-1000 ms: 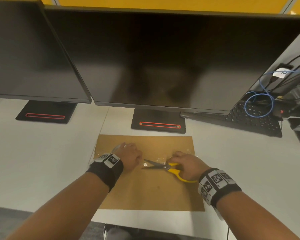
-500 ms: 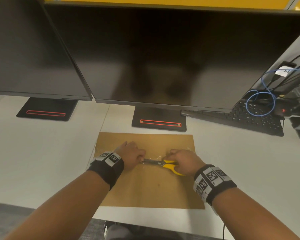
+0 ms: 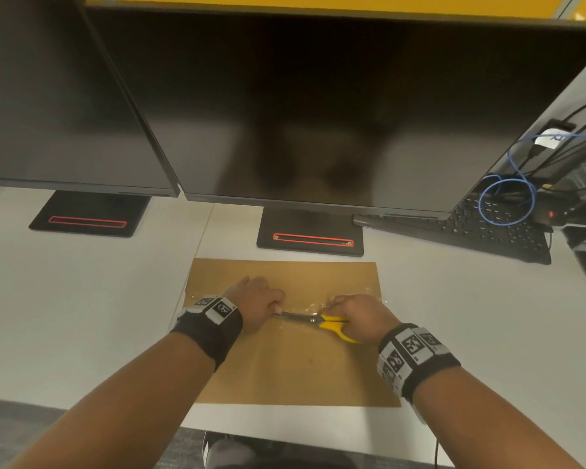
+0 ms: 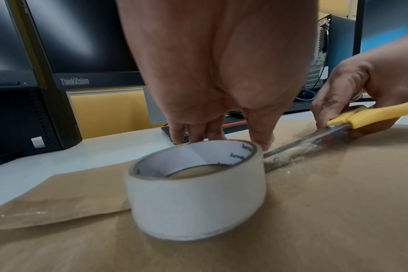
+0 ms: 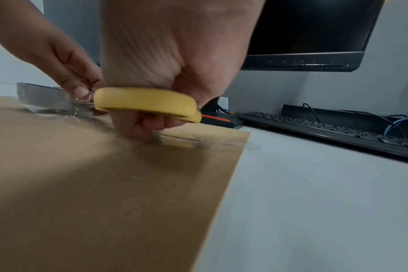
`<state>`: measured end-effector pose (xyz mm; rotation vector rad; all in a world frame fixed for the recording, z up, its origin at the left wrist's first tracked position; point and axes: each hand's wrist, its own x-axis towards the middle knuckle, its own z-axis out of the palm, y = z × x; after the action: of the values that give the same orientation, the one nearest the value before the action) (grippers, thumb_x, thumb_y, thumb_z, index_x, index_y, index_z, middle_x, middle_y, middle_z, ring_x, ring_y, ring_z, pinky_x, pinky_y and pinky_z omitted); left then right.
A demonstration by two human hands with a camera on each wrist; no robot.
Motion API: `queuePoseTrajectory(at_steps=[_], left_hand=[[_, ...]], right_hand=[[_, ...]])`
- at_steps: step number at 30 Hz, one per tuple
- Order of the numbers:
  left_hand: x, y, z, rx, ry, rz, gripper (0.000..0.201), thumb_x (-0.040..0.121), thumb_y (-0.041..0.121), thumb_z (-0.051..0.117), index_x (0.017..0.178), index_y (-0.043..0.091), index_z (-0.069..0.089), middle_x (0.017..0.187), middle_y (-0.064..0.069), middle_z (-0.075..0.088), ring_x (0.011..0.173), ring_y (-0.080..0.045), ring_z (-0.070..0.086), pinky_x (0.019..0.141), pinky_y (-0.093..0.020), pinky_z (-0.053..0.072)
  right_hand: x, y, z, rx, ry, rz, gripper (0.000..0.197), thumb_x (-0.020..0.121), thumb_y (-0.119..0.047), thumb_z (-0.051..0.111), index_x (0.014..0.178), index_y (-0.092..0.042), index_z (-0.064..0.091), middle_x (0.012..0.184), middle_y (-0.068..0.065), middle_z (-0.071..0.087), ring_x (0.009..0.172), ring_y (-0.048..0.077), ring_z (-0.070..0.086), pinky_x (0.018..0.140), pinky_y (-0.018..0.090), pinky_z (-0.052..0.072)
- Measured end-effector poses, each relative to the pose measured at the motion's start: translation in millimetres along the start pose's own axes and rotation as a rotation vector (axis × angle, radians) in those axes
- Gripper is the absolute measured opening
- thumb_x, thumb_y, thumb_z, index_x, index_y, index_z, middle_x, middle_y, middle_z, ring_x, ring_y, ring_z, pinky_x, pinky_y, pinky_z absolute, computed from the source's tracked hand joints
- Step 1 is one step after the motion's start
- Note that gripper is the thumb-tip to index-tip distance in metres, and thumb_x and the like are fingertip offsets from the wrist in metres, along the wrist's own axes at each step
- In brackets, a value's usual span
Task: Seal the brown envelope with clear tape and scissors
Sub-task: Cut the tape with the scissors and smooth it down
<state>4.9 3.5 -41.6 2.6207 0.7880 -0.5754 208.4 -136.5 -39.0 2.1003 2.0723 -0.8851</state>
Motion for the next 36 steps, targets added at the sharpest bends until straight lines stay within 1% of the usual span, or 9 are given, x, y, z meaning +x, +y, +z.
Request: queuePoseTrajectory(at_steps=[9, 13, 17, 19, 22, 27, 29, 32, 36], left_hand=[[-1, 2, -5, -0.029, -0.013, 0.011, 0.021, 0.1, 0.029, 0.036, 0.102, 0.022, 0.056, 0.107, -0.007, 0.051, 0.1, -0.026, 0.05, 0.104, -0.038, 0.03], [-2, 2, -5, -0.057, 0.017, 0.008, 0.019, 0.099, 0.025, 0.034, 0.1, 0.021, 0.053, 0.1, -0.004, 0.05, 0.099, -0.025, 0.05, 0.102, -0.04, 0.031], [-6, 1, -3, -0.079, 0.096, -0.012, 0.011, 0.095, 0.023, 0.038, 0.101, 0.021, 0.047, 0.104, -0.002, 0.054, 0.101, -0.025, 0.051, 0.097, -0.042, 0.035], [-7, 1, -3, -0.09, 0.117, -0.017, 0.017, 0.09, 0.022, 0.045, 0.107, 0.022, 0.046, 0.109, -0.001, 0.053, 0.103, -0.024, 0.051, 0.098, -0.042, 0.035], [-6, 2, -6, -0.08, 0.118, -0.056, 0.038, 0.086, 0.018, 0.049, 0.122, 0.024, 0.043, 0.117, -0.001, 0.051, 0.108, -0.024, 0.049, 0.101, -0.041, 0.034], [-1, 4, -5, -0.071, 0.121, -0.159, 0.049, 0.079, 0.021, 0.049, 0.124, 0.036, 0.032, 0.125, 0.0, 0.047, 0.109, -0.026, 0.048, 0.098, -0.043, 0.042], [0, 12, -8, -0.034, 0.144, -0.158, 0.052, 0.082, 0.021, 0.05, 0.13, 0.031, 0.033, 0.136, 0.0, 0.04, 0.12, -0.027, 0.043, 0.106, -0.042, 0.035], [0, 28, -11, 0.035, 0.212, -0.125, 0.055, 0.087, 0.02, 0.05, 0.139, 0.025, 0.034, 0.152, -0.003, 0.024, 0.139, -0.025, 0.025, 0.118, -0.044, 0.014], [4, 44, 0, 0.023, 0.158, -0.039, 0.054, 0.093, 0.03, 0.047, 0.144, 0.026, 0.029, 0.158, -0.004, 0.015, 0.146, -0.02, 0.012, 0.119, -0.047, 0.006]], right_hand=[[0, -1, 2, 0.043, -0.013, -0.017, 0.039, 0.087, -0.022, 0.052, 0.125, -0.027, 0.06, 0.125, -0.004, 0.06, 0.112, 0.025, 0.057, 0.093, 0.034, 0.047], [1, 0, 1, 0.028, -0.029, -0.017, 0.041, 0.087, -0.017, 0.052, 0.127, -0.025, 0.059, 0.128, -0.002, 0.06, 0.115, 0.024, 0.056, 0.096, 0.029, 0.045], [-8, 5, -3, 0.074, -0.004, 0.01, 0.041, 0.087, -0.021, 0.052, 0.127, -0.027, 0.058, 0.123, 0.001, 0.058, 0.111, 0.026, 0.056, 0.092, 0.033, 0.046], [-14, 12, -3, 0.115, 0.048, 0.067, 0.043, 0.085, -0.02, 0.053, 0.128, -0.029, 0.057, 0.12, 0.001, 0.056, 0.106, 0.026, 0.057, 0.088, 0.033, 0.048], [-19, 26, -1, 0.215, 0.224, 0.205, 0.047, 0.08, -0.013, 0.056, 0.126, -0.025, 0.057, 0.112, 0.003, 0.054, 0.095, 0.028, 0.06, 0.079, 0.032, 0.049], [-22, 37, 2, 0.354, 0.407, 0.451, 0.044, 0.082, -0.014, 0.058, 0.126, -0.015, 0.054, 0.115, 0.012, 0.046, 0.095, 0.035, 0.059, 0.083, 0.038, 0.051], [-25, 38, 3, 0.409, 0.407, 0.505, 0.048, 0.08, -0.016, 0.06, 0.127, -0.015, 0.051, 0.116, 0.012, 0.043, 0.093, 0.035, 0.059, 0.085, 0.038, 0.051], [-33, 42, 8, 0.464, 0.443, 0.582, 0.051, 0.079, -0.017, 0.062, 0.127, -0.013, 0.048, 0.117, 0.012, 0.039, 0.091, 0.036, 0.06, 0.087, 0.037, 0.051], [-43, 42, 16, 0.437, 0.534, 0.687, 0.032, 0.082, 0.002, 0.045, 0.112, -0.005, 0.055, 0.116, 0.018, 0.041, 0.076, 0.036, 0.058, 0.079, 0.041, 0.053]])
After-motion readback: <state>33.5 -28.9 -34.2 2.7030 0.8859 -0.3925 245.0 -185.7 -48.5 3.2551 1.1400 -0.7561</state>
